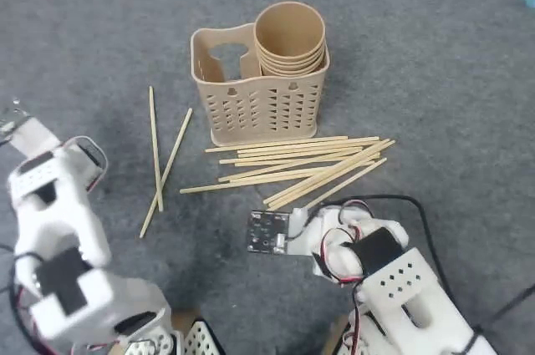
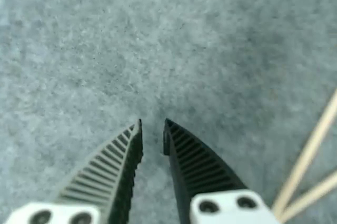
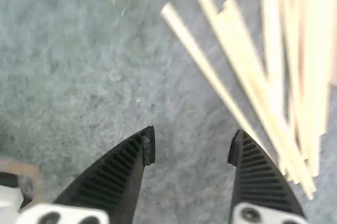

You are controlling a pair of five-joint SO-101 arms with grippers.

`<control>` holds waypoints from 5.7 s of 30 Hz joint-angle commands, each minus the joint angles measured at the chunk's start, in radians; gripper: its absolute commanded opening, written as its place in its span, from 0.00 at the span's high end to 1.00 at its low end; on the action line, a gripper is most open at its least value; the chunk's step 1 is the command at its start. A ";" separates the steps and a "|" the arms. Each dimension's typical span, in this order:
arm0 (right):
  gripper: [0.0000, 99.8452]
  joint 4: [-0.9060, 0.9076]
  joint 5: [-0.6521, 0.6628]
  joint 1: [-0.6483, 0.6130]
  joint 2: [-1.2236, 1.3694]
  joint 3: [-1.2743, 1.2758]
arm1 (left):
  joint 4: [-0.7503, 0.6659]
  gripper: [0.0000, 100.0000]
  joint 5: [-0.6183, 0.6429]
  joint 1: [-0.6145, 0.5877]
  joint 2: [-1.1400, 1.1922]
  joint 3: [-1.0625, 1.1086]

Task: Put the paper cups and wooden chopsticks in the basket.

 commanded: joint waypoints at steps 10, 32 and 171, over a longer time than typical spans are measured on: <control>0.76 -0.401 -0.120 -0.082 0.432 -0.089 | 0.127 0.93 0.048 -0.023 0.127 -0.197; 0.98 -0.506 -0.124 -0.102 0.716 -0.164 | 0.126 0.93 0.048 -0.020 0.127 -0.199; 0.86 -0.239 -0.878 0.608 -0.628 0.345 | 0.230 0.94 -0.173 0.115 0.124 -0.237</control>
